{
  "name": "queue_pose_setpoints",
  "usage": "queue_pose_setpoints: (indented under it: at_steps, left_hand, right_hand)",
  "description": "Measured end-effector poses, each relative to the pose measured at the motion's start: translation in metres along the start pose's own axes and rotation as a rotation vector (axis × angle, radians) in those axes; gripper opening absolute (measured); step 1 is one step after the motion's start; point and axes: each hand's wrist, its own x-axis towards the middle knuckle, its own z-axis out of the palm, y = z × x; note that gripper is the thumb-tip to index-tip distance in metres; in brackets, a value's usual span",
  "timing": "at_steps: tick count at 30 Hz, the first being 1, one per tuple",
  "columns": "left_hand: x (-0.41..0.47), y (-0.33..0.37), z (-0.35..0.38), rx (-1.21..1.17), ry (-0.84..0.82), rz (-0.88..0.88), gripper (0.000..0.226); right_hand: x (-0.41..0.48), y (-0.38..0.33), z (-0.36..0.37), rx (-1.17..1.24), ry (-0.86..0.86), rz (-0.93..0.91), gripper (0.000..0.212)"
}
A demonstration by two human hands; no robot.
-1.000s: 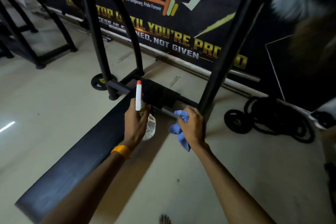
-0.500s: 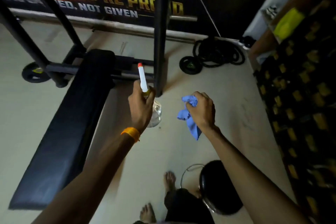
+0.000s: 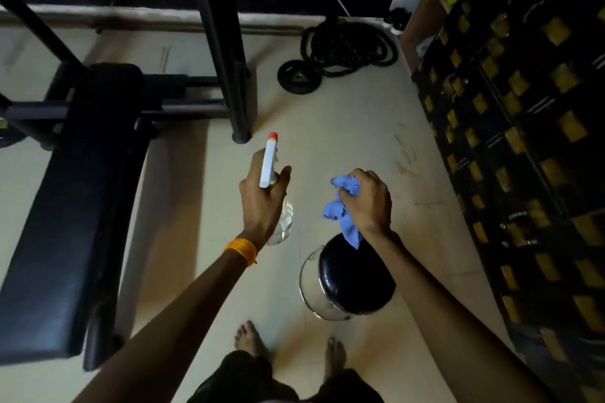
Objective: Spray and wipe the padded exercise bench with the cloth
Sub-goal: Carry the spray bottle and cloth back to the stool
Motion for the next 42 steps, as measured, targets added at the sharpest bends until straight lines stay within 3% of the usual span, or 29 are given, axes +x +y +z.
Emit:
queue_pose_setpoints:
  at_steps: [6,12,23,27,33,39,42]
  left_hand:
    - [-0.074,-0.032,0.081,0.03,0.057,-0.129,0.024]
    - [-0.131,-0.082,0.155,0.05,0.0,-0.213,0.03]
    - [-0.169,-0.26,0.257,0.073,-0.031,-0.201,0.027]
    - [-0.178,-0.304,0.275,0.052,0.004,-0.185,0.032]
    - [-0.177,-0.308,0.289,0.022,-0.016,-0.13,0.031]
    - [-0.179,-0.311,0.285,0.034,-0.068,-0.143,0.032]
    - [-0.179,-0.316,0.276,0.072,-0.125,-0.175,0.046]
  right_hand:
    - [-0.027,0.1,0.001,-0.003,-0.045,0.043,0.014]
    - [-0.036,0.19,0.034,0.005,-0.052,0.096,0.021]
    - [-0.026,0.35,0.18,0.129,-0.102,0.115,0.017]
    - [-0.029,0.377,0.215,0.079,-0.148,0.104,0.015]
    - [-0.021,0.398,0.232,-0.008,-0.112,0.078,0.005]
    - [-0.023,0.411,0.239,-0.112,-0.139,0.008,0.025]
    - [-0.027,0.41,0.233,-0.112,-0.142,-0.024,0.033]
